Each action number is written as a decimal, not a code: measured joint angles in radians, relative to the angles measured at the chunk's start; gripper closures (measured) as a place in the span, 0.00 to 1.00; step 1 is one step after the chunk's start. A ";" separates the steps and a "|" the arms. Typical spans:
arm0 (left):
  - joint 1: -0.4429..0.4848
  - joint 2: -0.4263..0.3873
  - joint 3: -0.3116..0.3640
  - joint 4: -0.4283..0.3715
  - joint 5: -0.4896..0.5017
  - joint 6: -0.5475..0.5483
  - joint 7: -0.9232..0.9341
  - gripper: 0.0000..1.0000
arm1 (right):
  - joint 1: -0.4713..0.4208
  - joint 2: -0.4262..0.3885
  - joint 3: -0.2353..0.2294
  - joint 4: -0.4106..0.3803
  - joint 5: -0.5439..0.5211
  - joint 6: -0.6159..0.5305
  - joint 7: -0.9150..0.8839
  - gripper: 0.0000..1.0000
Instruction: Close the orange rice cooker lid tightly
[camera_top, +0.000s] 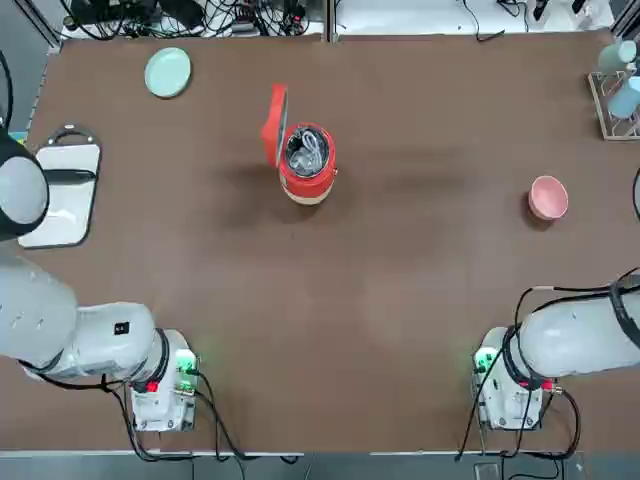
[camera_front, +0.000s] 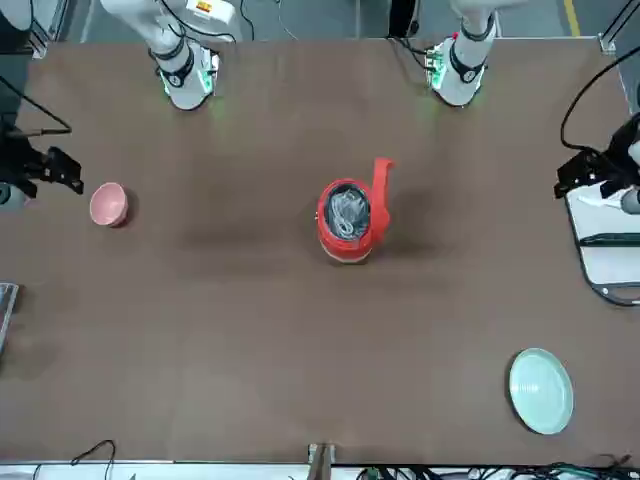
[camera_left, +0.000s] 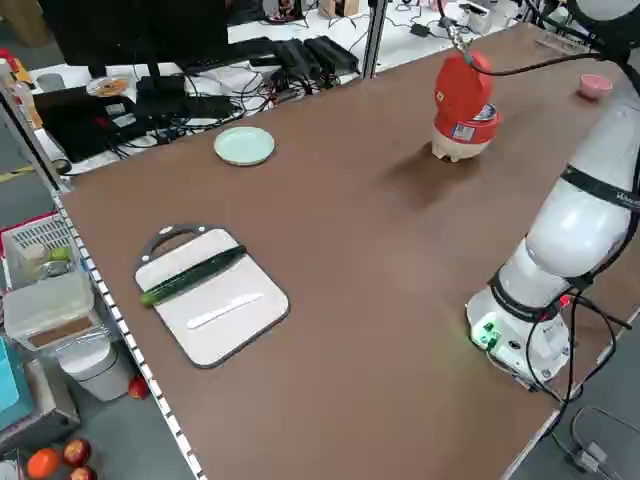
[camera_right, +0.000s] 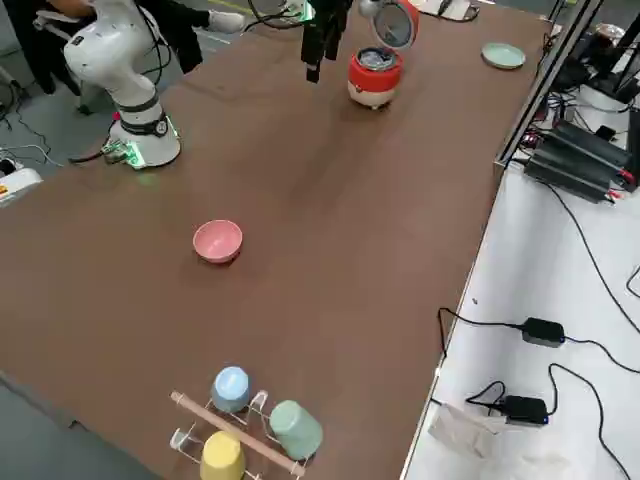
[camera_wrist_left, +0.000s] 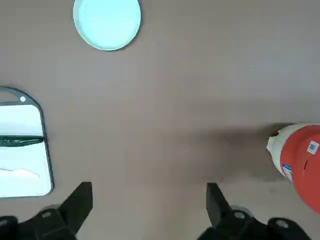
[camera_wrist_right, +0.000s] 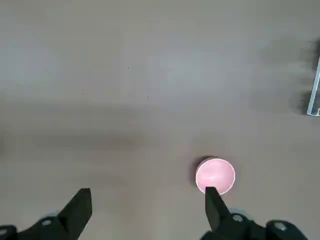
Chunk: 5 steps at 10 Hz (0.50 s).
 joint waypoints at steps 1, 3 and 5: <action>-0.001 0.000 -0.010 0.000 0.000 0.000 0.000 0.00 | 0.000 0.000 -0.001 -0.002 0.002 0.003 0.000 0.00; -0.001 0.000 -0.030 0.000 0.000 0.000 -0.010 0.00 | -0.002 0.001 -0.007 -0.014 0.002 0.019 0.000 0.00; -0.001 0.001 -0.065 -0.004 0.000 0.000 -0.116 0.00 | -0.009 0.002 -0.010 -0.024 0.002 0.027 0.000 0.00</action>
